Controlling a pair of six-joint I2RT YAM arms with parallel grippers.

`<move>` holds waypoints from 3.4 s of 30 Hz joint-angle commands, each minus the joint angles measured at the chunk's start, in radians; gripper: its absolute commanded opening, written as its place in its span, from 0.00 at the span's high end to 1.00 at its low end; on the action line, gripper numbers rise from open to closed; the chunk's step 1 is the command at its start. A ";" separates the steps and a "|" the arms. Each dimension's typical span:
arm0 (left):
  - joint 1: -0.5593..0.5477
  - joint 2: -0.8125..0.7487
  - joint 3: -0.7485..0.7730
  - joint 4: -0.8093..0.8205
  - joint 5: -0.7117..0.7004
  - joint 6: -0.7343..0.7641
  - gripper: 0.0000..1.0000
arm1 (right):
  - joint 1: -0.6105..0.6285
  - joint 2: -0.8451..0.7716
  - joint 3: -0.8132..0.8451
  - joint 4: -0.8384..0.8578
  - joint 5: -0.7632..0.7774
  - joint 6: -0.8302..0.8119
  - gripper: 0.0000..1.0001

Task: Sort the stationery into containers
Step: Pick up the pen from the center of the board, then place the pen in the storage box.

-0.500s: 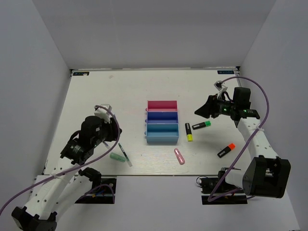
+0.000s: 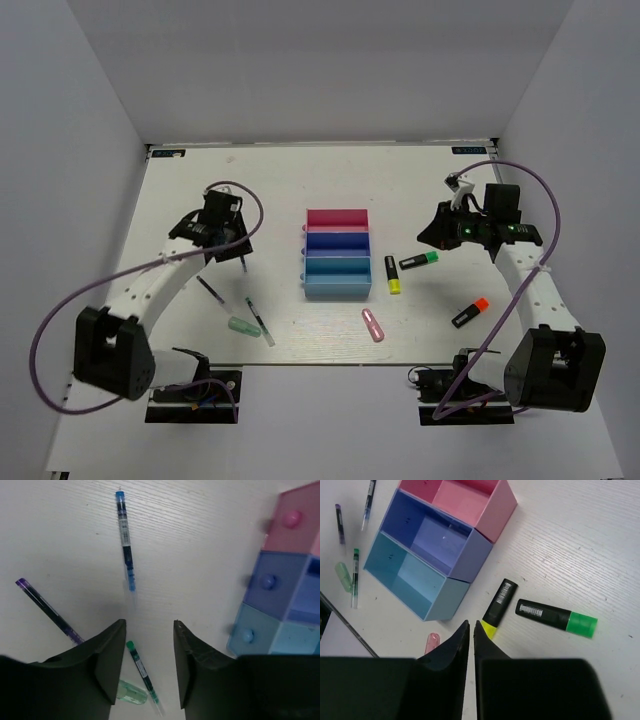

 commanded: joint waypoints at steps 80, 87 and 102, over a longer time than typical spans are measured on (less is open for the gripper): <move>-0.088 0.675 0.983 -0.189 0.668 0.630 1.00 | -0.006 -0.005 0.010 -0.040 -0.023 -0.028 0.40; -0.140 0.605 0.778 0.043 0.607 1.045 1.00 | -0.005 -0.001 0.012 -0.040 -0.026 -0.032 0.40; -0.265 0.770 0.842 0.124 0.539 1.236 1.00 | -0.006 0.021 0.015 -0.041 -0.013 -0.046 0.40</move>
